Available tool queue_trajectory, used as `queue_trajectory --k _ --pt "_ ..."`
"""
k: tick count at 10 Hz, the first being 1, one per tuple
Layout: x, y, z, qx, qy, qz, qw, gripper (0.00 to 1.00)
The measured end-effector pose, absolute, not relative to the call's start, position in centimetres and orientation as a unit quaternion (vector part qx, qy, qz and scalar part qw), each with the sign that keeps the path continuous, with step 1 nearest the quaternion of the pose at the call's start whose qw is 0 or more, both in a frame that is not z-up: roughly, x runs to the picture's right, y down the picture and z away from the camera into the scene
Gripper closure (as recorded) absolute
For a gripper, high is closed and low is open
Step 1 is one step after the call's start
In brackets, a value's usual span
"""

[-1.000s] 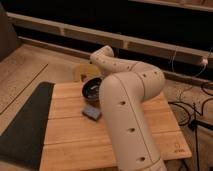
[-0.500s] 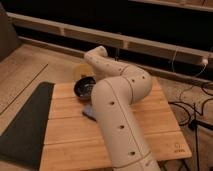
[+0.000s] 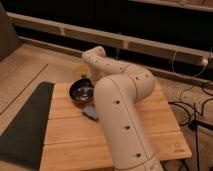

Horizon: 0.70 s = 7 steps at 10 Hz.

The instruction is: Drag the ceramic bowl in a circle

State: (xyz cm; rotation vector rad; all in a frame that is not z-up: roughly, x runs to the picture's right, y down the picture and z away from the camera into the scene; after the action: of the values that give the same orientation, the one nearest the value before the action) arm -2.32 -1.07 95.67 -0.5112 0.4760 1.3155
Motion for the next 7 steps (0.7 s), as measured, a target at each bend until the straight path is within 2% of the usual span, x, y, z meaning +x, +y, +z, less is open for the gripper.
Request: queue_trajectory --k 3,7 --pt "1.5 -0.6 94.9 -0.207 0.254 0.612 0.720 1.00" --pt "4.8 -2.2 96.6 -0.171 0.287 0.614 0.715 1.00"
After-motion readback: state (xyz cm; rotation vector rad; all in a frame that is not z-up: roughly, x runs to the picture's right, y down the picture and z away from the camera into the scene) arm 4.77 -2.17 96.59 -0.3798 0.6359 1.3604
